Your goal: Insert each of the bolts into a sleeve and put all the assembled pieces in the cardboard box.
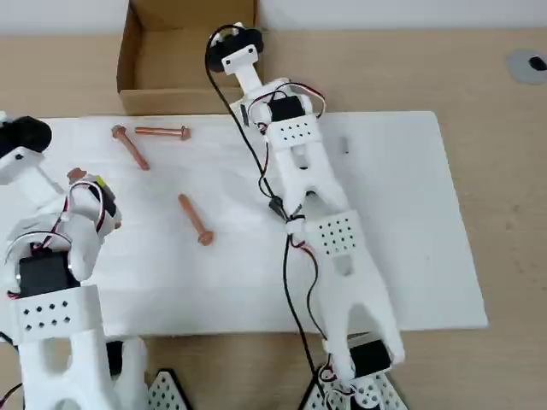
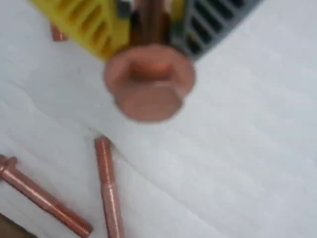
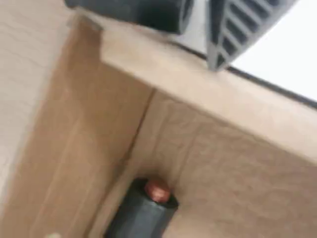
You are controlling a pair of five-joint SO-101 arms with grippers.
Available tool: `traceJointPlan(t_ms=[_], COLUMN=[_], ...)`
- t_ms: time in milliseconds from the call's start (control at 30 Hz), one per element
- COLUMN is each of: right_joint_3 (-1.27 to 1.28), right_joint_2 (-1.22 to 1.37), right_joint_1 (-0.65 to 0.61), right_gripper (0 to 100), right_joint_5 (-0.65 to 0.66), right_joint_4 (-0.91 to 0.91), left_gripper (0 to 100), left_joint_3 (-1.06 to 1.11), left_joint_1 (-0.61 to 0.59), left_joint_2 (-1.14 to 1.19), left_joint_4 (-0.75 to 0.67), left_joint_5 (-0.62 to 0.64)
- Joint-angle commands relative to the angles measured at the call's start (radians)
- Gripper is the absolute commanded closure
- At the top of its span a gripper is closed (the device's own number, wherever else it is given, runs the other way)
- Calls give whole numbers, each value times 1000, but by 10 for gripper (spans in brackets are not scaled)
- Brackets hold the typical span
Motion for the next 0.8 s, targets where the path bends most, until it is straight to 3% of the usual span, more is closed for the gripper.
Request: traceJointPlan(t_ms=[0, 467, 667, 767], right_joint_3=[50, 2, -263, -394], right_joint_2=[19, 84, 64, 67], right_joint_1=[94, 205, 209, 203], right_gripper=[562, 563, 563, 562], right_joint_5=[25, 80, 84, 84], right_joint_4=[-178, -68, 164, 388], left_gripper=[993, 993, 993, 993], left_joint_3=[-2, -2, -2, -2], left_joint_1=[0, 0, 0, 0], left_joint_2=[-16, -13, -12, -12], left_joint_4=[-26, -32, -32, -32], left_joint_5=[-5, -5, -5, -5])
